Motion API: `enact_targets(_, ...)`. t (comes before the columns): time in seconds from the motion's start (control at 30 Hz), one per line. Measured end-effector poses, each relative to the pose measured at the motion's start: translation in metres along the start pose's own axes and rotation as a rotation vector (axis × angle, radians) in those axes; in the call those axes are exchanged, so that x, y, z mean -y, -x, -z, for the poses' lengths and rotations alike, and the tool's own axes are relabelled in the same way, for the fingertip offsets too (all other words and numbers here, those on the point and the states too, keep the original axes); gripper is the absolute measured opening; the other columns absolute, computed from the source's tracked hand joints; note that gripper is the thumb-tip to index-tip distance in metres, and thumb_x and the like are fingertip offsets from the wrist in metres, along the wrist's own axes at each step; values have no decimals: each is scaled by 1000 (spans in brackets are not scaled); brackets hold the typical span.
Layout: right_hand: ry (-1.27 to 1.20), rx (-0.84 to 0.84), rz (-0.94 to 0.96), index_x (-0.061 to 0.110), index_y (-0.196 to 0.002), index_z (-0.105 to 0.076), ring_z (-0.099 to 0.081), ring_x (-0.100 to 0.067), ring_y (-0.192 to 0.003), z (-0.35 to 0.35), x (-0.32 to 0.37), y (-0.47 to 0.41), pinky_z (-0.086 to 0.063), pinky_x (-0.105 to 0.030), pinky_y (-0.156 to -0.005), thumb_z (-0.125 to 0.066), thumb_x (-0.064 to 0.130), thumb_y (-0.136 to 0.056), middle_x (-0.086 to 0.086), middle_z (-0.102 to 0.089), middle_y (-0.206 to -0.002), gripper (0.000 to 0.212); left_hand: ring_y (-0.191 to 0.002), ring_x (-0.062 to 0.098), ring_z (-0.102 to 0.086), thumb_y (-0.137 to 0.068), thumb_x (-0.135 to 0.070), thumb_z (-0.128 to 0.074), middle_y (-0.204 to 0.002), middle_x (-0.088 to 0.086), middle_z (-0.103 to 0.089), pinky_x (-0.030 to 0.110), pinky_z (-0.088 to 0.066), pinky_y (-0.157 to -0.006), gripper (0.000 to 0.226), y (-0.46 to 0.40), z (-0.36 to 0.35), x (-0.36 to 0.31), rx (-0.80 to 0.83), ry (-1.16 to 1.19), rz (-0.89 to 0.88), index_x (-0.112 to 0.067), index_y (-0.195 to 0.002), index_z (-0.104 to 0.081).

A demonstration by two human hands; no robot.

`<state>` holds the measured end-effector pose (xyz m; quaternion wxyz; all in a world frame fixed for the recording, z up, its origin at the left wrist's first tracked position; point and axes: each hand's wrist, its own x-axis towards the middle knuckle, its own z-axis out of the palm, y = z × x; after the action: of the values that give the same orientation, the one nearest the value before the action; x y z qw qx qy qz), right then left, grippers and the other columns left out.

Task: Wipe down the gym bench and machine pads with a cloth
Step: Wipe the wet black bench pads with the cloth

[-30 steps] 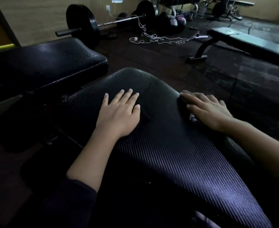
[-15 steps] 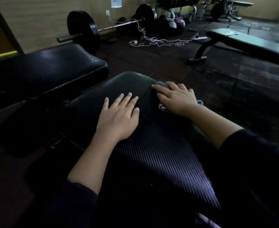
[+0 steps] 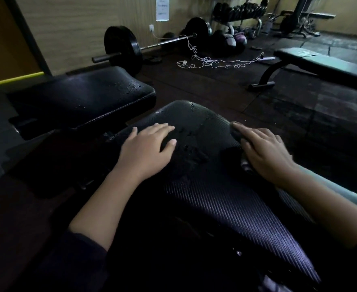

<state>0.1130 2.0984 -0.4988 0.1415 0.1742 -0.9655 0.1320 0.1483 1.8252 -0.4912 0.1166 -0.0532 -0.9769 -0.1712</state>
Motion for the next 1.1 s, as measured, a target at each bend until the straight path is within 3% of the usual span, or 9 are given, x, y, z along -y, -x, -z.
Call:
enact_targets(0.17, -27, 7, 231, 35, -148, -31, -42, -23, -125, -8, 78, -10, -33, -42, -98, -19, 47, -94, 7, -47, -144, 56, -145, 5, -19, -99, -48, -37, -155, -15, -31, 45, -10, -118, 45, 10, 15, 50, 49, -59, 63, -41, -143, -39)
enact_targets(0.3, 120, 185, 167, 55, -146, -4, -16, -21, -144, -29, 87, -13, -13, -43, -114, -13, 64, -88, 16, -14, -159, 59, -147, 4, -9, -98, -60, -24, -158, -20, -19, 45, -3, -120, 46, 17, 2, 70, 97, -71, 76, -52, -143, -30)
enact_targets(0.43, 78, 255, 82, 53, -147, -3, 6, -18, -148, -35, 86, -14, 0, -47, -119, -20, 64, -94, 18, -1, -160, 56, -147, 3, -7, -98, -56, -23, -158, -21, -16, 44, -2, -120, 46, 16, -6, 72, 76, -79, 86, -53, -144, -28)
enact_targets(0.67, 92, 353, 87, 52, -147, -3, 7, -20, -147, -40, 113, -26, -2, -46, -116, -17, 62, -96, 11, -5, -161, 54, -145, 1, -11, -104, -40, -21, -157, -22, -20, 37, -2, -119, 43, 13, -8, 73, 42, -32, 90, -48, -145, -32)
enact_targets(0.77, 84, 380, 198, 56, -146, 1, 6, -21, -147, -39, 130, -19, -4, -46, -116, -12, 62, -95, 12, -4, -161, 53, -144, -2, -11, -105, -36, -17, -156, -22, -22, 34, -2, -119, 45, 11, -7, 75, 41, 12, 89, -43, -146, -33)
enact_targets(0.87, 84, 369, 400, 61, -142, 0, 2, -21, -147, -35, 140, 4, -9, -46, -114, -1, 65, -83, 13, -7, -160, 59, -144, -2, -14, -106, -36, -11, -155, -22, -26, 32, -2, -118, 47, 13, -7, 76, 20, 104, 78, -41, -144, -38)
enact_targets(1.0, 72, 340, 673, 59, -143, -15, -11, -23, -146, -26, 117, 29, -19, -46, -112, -19, 52, -92, 10, -18, -159, 52, -145, 0, -12, -104, -41, -22, -157, -21, -21, 34, -2, -119, 43, 12, -8, 78, 51, -3, 83, -42, -146, -33)
enact_targets(1.1, 33, 378, 708, 58, -143, -18, -13, -20, -145, -19, 82, 23, -14, -39, -115, -27, 48, -93, 8, -23, -156, 51, -145, 1, -10, -102, -43, -28, -157, -21, -18, 35, -2, -120, 44, 12, -9, 79, 55, -43, 76, -44, -147, -29)
